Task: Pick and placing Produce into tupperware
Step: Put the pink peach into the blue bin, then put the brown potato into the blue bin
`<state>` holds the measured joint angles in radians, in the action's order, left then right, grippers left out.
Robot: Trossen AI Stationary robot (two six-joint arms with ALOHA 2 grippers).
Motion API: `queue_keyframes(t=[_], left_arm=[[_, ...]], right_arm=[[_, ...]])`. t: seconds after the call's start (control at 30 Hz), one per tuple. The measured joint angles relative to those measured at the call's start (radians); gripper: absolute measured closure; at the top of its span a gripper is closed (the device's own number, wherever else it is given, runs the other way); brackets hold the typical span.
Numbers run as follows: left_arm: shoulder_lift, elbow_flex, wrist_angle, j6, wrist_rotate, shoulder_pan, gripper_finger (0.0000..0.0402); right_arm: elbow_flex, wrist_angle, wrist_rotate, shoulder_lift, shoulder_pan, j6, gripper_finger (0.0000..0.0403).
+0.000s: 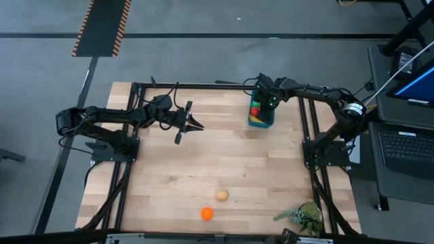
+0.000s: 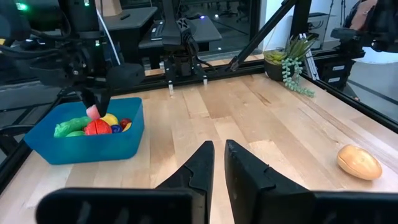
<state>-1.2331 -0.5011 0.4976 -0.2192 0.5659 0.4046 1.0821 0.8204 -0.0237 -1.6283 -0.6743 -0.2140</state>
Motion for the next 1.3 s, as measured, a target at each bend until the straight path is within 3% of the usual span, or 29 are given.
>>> queue_keyframes(t=[0.3,0.4,0.83,1.07,1.3], left_arm=[[0.0,0.0,0.0,0.0,0.0,0.0,0.0385],[0.0,0.0,0.0,0.0,0.0,0.0,0.039],[0.001,0.0,-0.014,-0.001,-0.008,0.0,0.0396],[0.005,-0.001,-0.012,0.033,-0.027,0.003,0.0387],[0.02,-0.001,-0.077,0.032,-0.028,-0.01,0.0378]], right_arm=[[0.0,-0.057,0.001,0.0,0.005,0.057,0.0284],[0.0,-0.055,0.002,0.0,0.005,0.132,0.0282],[0.0,-0.023,0.0,0.004,0.007,0.104,0.0282],[-0.001,-0.021,-0.016,0.11,0.058,0.111,0.0285],[-0.018,-0.037,-0.019,0.246,0.185,0.206,0.0286]])
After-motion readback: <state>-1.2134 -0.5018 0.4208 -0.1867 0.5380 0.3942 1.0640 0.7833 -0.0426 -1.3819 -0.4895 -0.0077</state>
